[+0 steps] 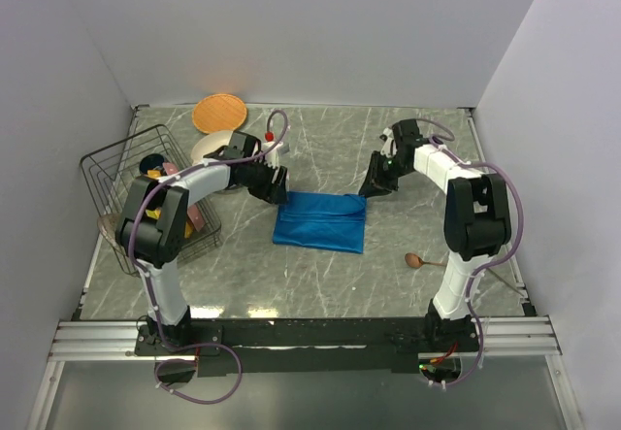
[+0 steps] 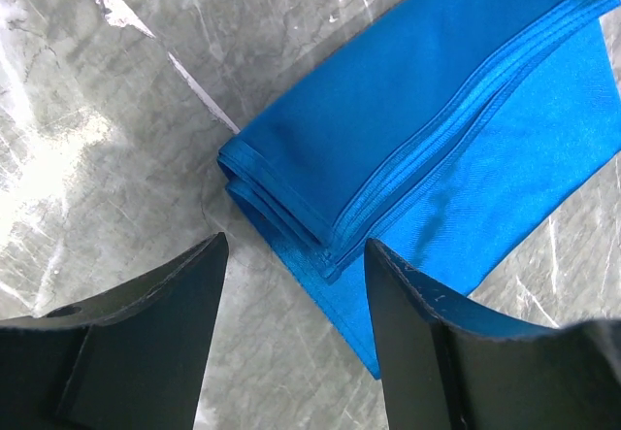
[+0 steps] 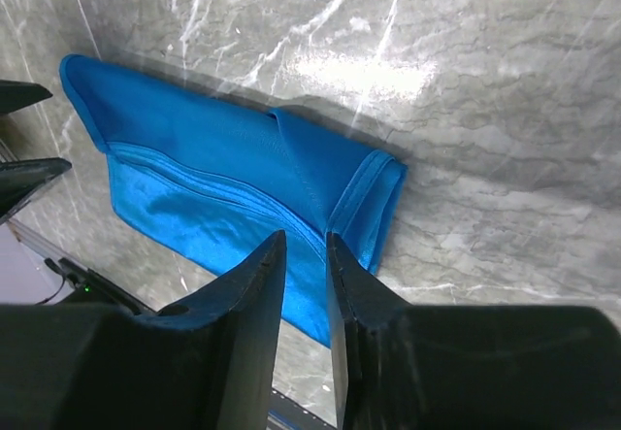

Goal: Fold the napkin into a case and place the utensils inside
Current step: Smooth out the 2/3-rectangle-folded napkin at the center of the board.

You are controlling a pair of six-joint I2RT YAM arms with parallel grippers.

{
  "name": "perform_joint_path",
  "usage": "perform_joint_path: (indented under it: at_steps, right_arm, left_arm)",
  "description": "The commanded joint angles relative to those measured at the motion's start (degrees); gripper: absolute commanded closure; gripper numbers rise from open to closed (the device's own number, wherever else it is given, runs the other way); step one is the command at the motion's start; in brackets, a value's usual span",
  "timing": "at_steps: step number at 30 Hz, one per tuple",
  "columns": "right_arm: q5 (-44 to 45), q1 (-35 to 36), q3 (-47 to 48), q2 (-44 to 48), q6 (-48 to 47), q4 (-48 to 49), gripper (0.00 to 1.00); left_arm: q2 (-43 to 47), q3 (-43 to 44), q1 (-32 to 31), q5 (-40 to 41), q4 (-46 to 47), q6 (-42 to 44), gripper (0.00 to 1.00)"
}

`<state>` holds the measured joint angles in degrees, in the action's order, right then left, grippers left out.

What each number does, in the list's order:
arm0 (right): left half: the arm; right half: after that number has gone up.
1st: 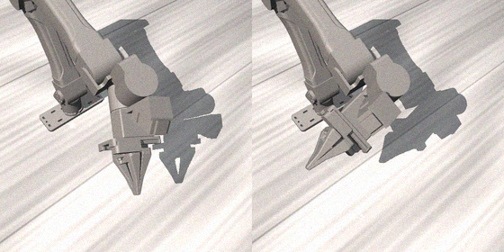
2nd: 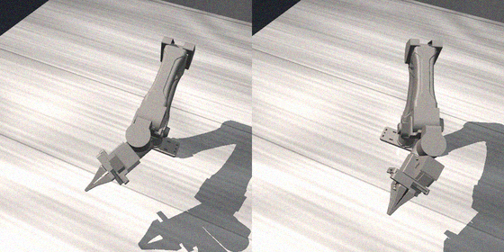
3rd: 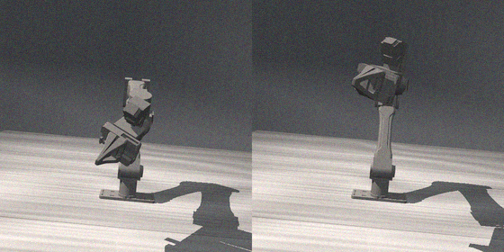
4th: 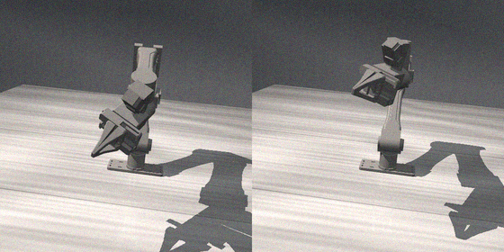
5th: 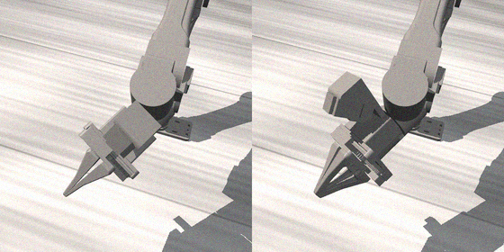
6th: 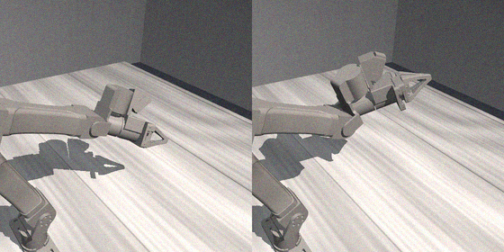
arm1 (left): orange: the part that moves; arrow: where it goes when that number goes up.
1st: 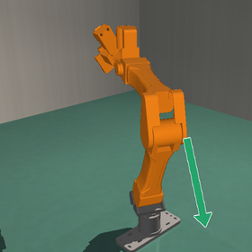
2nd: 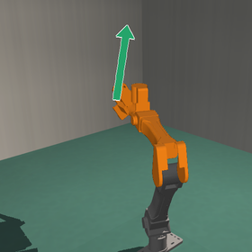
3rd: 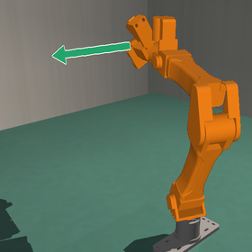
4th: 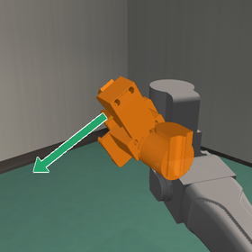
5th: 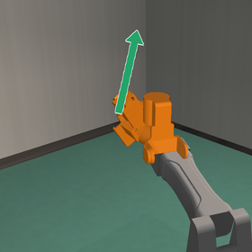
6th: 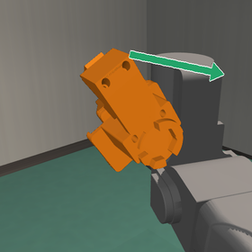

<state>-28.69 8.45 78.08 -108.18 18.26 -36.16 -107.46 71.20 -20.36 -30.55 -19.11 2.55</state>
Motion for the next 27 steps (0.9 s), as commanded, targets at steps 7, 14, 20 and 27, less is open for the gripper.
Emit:
perform_joint_path:
  at_steps: [7, 14, 20, 27]
  right_arm:
    - [-2.95, -0.19, -3.29, -1.68, 0.37, -0.22, 0.78]
    - [-2.87, -0.01, -3.29, -2.91, -0.15, -0.22, 0.84]
    - [-4.36, -0.1, 0.49, 0.95, -2.79, -1.89, 0.67]
    - [-1.2, -0.54, 1.54, 4.38, -3.67, -1.98, 0.64]
  left_arm:
    - [-1.79, 3.24, 1.02, -0.92, -0.66, -4.48, 0.38]
    - [-3.54, 4.21, 1.02, -1.1, -0.49, -5.62, 0.4]
    - [-3.72, 4.65, 1.02, -1.01, -0.57, -5.8, 0.4]
    - [-3.99, 5.18, 1.02, -0.48, -0.93, -5.89, 0.4]
